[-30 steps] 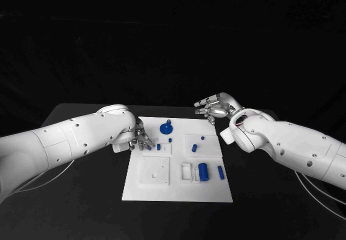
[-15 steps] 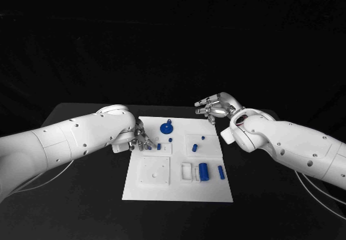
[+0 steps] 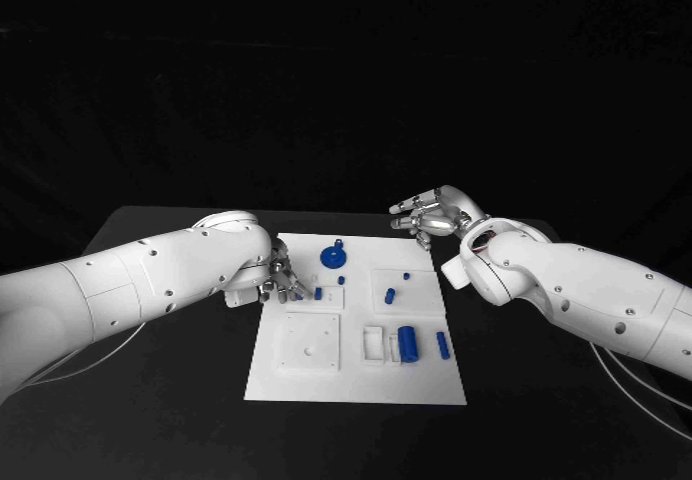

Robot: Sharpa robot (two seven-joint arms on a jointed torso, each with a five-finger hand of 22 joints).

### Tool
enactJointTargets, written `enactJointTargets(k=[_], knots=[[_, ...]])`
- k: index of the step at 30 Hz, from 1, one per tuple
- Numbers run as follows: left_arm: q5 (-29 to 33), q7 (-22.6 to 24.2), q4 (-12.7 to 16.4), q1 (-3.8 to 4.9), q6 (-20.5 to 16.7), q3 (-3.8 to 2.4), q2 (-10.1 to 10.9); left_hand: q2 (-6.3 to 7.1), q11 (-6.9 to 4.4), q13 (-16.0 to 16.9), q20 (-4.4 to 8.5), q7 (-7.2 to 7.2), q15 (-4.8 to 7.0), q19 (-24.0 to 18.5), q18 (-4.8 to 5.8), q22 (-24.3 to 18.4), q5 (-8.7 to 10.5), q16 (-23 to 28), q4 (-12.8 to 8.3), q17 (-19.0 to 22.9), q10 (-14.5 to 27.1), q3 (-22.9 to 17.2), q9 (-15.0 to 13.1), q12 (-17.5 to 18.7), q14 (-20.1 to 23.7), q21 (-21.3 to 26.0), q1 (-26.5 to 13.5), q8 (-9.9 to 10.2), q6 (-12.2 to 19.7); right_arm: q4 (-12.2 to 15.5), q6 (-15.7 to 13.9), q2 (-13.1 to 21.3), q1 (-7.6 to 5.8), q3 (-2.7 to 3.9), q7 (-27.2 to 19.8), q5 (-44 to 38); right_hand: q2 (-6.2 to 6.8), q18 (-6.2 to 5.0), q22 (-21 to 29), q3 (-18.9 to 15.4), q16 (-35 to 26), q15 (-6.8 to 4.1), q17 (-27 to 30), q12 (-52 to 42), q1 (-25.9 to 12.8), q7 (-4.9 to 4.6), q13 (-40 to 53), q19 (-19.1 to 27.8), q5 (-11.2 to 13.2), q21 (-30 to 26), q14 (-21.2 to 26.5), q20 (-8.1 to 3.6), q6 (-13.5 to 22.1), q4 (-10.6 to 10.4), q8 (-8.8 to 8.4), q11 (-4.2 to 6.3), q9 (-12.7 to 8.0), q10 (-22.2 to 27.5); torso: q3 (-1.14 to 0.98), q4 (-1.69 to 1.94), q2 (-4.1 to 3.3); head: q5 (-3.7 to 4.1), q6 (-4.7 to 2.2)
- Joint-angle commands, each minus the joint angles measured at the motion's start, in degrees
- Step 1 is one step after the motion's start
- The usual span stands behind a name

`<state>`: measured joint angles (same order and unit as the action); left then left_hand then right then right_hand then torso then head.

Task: Assemble the parts on the task board

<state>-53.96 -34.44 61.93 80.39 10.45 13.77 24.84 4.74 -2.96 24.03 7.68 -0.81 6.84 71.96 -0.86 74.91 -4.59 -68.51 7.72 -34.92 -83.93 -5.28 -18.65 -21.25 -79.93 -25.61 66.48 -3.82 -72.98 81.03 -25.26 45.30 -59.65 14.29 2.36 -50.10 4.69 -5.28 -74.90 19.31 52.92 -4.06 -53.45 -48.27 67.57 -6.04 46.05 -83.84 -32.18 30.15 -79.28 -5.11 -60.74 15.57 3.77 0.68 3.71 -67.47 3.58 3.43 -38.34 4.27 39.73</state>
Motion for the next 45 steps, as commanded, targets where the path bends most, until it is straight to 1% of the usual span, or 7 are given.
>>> enactJointTargets(k=[1, 11, 25, 27, 29, 34, 45], knots=[[-0.44, 0.25, 0.04, 0.01, -0.22, -0.02, -0.05, -1.13, 0.25, 0.06, 0.05, -0.04, 0.01, 0.05, 0.03, 1.14, -0.25, 0.28, -0.97, 0.08, -2.74, 0.51, 0.03, 0.29, 0.21, 0.36, -0.12, 0.03, 0.2, 0.06, 0.71, -0.04, 0.05, 0.03, -0.34, -0.09, 0.04, -0.64, -3.29, 0.28, -0.14, -0.4, -0.01, 0.23, -0.11, -0.08, 0.05, -1.57, -0.1, 0.33, -0.17, -0.39, -0.36, 0.08, -0.23, 0.12, -0.07, -0.38, 0.01, -0.05, -0.03, 0.01, -0.12], [-0.47, 0.09, -0.45, 0.0, -0.47, -0.02, -0.23, -5.1, 0.17, 0.13, 0.18, 0.09, 0.11, 0.08, 0.16, 1.14, -0.72, 0.39, -4.36, 0.22, -2.75, 2.85, 0.3, 0.57, 0.28, 0.53, 1.49, 0.01, 0.51, 0.15, 0.7, 0.01, 0.08, 0.03, -0.32, -0.09, 0.04, -0.64, -3.29, 0.28, -0.14, -0.4, -0.01, 0.23, -0.11, -0.08, 0.05, -1.57, -0.1, 0.33, -0.17, -0.39, -0.36, 0.08, -0.23, 0.12, -0.07, -0.38, -0.01, -0.03, -0.06, 0.04, -0.1], [-0.38, 0.25, -0.86, -0.02, -0.71, -0.02, -0.71, -5.62, 0.25, 0.48, 0.22, -0.15, 0.1, 0.11, 0.2, 1.13, -0.77, 0.39, -4.62, 0.07, -2.7, 3.28, 0.59, 1.06, 0.32, 0.59, 1.78, 0.06, 1.1, 0.32, 0.71, -0.02, 0.1, 0.03, -0.32, -0.08, 0.04, -0.63, -3.27, 0.3, -0.14, -0.41, -0.02, 0.22, -0.22, -0.07, 0.07, -1.57, -0.22, 0.25, -0.18, -0.4, -0.4, 0.04, -0.22, 0.12, -0.06, -0.38, 0.0, -0.05, -0.01, 0.13, -0.13], [-0.31, 0.42, -0.92, -0.03, -0.79, -0.02, -0.79, -5.97, 0.7, 0.44, -0.02, -1.98, -0.36, 0.09, 0.14, 1.16, -0.83, 0.14, -4.42, -0.23, -2.72, 3.32, 3.31, 0.54, 0.27, 0.61, 1.6, 0.1, 7.52, 0.33, 0.72, -0.02, 0.11, 0.03, -0.31, -0.08, 0.04, -0.63, -3.27, 0.3, -0.14, -0.41, -0.02, 0.22, -0.22, -0.07, 0.07, -1.57, -0.22, 0.25, -0.18, -0.4, -0.4, 0.04, -0.22, 0.12, -0.06, -0.38, -0.01, -0.07, -0.01, 0.15, -0.15], [-0.27, 0.59, -0.93, -0.03, -1.07, -0.02, -0.82, -6.46, 0.76, -2.02, -0.25, -1.85, -0.35, 0.04, -0.19, 1.2, -1.08, -0.36, -4.84, -0.84, -2.72, 3.36, 6.82, -1.0, 0.28, 0.49, 2.08, -0.73, 6.75, 0.34, 0.74, -0.02, 0.11, 0.03, -0.3, -0.08, 0.04, -0.63, -3.27, 0.3, -0.14, -0.41, -0.02, 0.22, -0.22, -0.07, 0.07, -1.57, -0.22, 0.25, -0.18, -0.4, -0.4, 0.04, -0.22, 0.12, -0.06, -0.38, -0.02, -0.09, -0.04, 0.15, -0.17], [-0.15, 0.96, -0.98, -0.04, -1.12, -0.02, -0.88, -7.63, 0.71, -5.62, -0.33, -1.79, -0.4, -0.14, -0.31, 1.17, -4.73, -0.53, -6.07, -0.9, -2.66, 3.14, 10.92, -2.65, 0.41, 0.27, 3.48, -0.8, 6.07, 0.35, 0.75, 0.0, 0.11, 0.03, -0.28, -0.07, 0.04, -0.63, -3.27, 0.3, -0.14, -0.41, -0.02, 0.22, -0.22, -0.07, 0.07, -1.57, -0.22, 0.25, -0.18, -0.4, -0.4, 0.04, -0.22, 0.12, -0.06, -0.38, -0.02, -0.04, -0.01, 0.18, -0.17], [0.34, 1.31, -0.81, -0.04, -0.8, -0.02, -0.86, -9.95, 0.66, -7.87, -0.54, -1.67, -0.51, -0.41, -0.58, 1.19, -12.46, -0.96, -10.62, -1.41, -2.66, 0.74, 12.67, -3.49, 0.35, -0.11, 6.23, -1.55, 5.9, 0.4, 0.84, 0.03, 0.13, 0.03, -0.27, -0.04, 0.04, -0.63, -3.27, 0.3, -0.14, -0.41, -0.02, 0.22, -0.22, -0.07, 0.07, -1.57, -0.22, 0.25, -0.18, -0.4, -0.4, 0.04, -0.22, 0.12, -0.06, -0.38, 0.02, -0.04, -0.06, 0.24, -0.17]])
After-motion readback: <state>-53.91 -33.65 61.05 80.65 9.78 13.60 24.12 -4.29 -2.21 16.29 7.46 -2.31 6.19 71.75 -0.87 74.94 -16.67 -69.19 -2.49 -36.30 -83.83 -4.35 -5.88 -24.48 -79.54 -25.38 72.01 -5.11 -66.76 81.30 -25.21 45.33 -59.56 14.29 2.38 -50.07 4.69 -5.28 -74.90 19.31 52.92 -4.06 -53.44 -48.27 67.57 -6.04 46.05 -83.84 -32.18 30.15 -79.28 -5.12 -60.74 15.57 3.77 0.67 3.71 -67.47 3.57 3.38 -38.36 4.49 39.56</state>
